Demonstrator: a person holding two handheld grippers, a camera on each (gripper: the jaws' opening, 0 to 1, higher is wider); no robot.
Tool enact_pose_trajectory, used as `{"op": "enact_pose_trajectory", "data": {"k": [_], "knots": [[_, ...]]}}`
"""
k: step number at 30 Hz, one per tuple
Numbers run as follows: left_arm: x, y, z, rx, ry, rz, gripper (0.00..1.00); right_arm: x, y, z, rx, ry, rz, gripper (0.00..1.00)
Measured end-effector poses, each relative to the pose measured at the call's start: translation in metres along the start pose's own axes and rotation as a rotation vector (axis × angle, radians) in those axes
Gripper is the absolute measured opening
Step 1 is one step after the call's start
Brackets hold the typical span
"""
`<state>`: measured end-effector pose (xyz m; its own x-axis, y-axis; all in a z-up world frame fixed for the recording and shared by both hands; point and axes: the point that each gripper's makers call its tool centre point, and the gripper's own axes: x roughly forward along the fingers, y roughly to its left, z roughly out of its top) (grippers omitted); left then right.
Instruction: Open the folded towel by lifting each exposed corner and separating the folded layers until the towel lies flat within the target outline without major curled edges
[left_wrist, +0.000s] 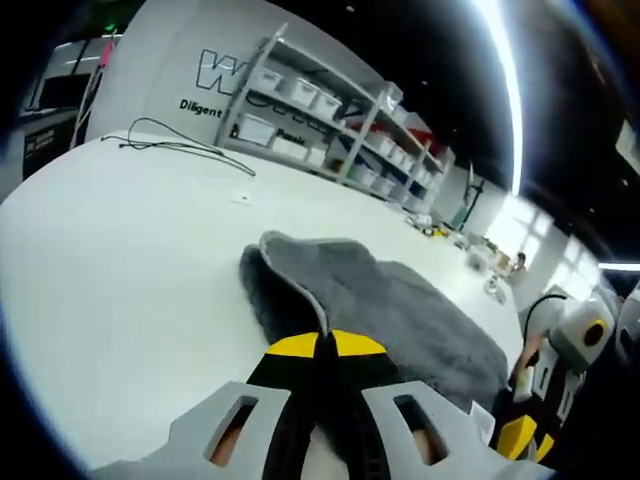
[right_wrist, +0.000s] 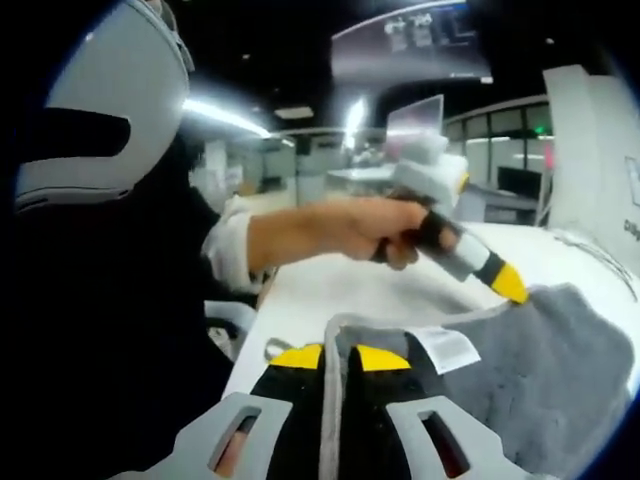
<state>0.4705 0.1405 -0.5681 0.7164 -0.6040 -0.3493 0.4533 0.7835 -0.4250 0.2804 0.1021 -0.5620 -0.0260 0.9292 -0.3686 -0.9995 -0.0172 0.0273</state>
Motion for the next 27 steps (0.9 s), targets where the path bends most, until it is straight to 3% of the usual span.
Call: {"op": "enact_pose_trajectory", "data": {"k": [19,27], "knots": [[-0.002,0.004,-0.008,0.016,0.027,0.016,0.03,0.018,0.009,-0.016,-0.024,0.066,0.038,0.15],[-0.005,0.005,-0.005,0.014,0.019,0.015,0.03,0.014,0.009,-0.006,-0.026,0.024,0.038,0.19]]}}
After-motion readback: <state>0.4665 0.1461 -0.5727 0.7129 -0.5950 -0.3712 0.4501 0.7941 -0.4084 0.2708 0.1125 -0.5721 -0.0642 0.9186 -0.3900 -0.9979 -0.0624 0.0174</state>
